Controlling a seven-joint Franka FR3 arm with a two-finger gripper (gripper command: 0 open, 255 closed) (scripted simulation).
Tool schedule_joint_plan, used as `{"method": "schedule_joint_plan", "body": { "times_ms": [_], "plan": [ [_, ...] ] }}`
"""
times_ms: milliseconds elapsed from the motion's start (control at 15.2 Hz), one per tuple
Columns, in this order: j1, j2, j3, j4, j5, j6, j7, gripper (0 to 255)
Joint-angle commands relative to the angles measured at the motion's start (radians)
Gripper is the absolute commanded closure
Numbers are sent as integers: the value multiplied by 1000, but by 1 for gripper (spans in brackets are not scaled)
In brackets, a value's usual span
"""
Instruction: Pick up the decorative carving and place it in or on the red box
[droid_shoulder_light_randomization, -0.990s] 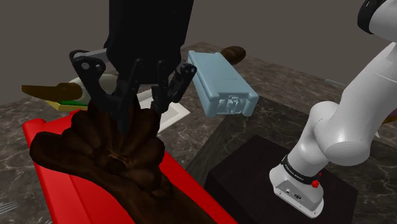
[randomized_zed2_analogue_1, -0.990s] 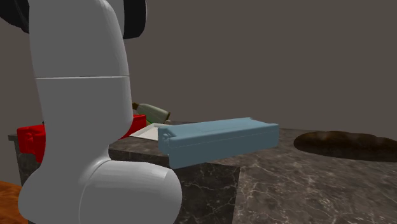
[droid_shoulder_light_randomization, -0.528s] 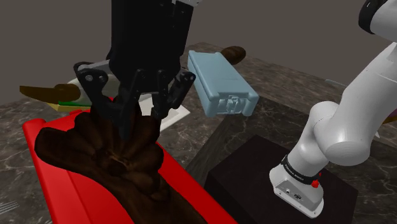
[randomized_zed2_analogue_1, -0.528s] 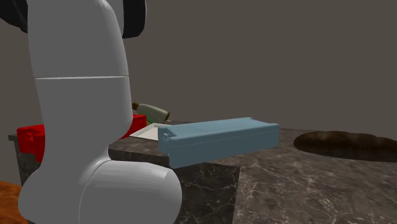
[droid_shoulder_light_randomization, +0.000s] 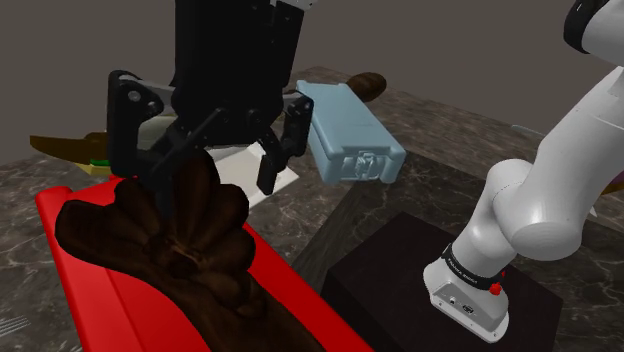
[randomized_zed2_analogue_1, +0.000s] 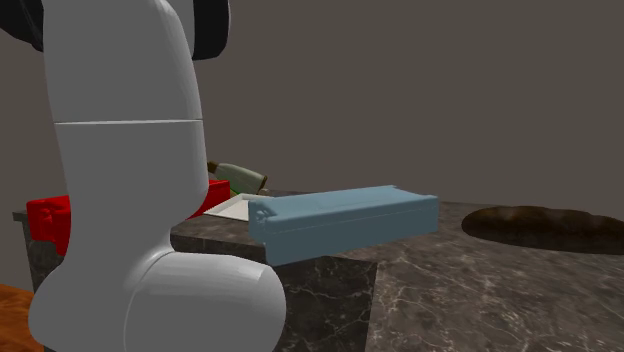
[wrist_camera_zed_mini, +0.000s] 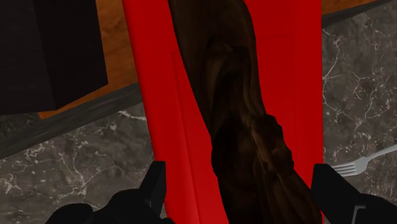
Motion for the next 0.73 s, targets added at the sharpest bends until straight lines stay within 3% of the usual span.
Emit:
{"method": "schedule_joint_plan", "body": {
  "times_ms": [0,198,660],
  "plan": [
    [-2,-1,-2,33,0,-33,0,0],
    [-5,7,-6,133,-5,-128,5,0],
    [-5,7,-6,133,-5,-128,5,0]
  ]
}}
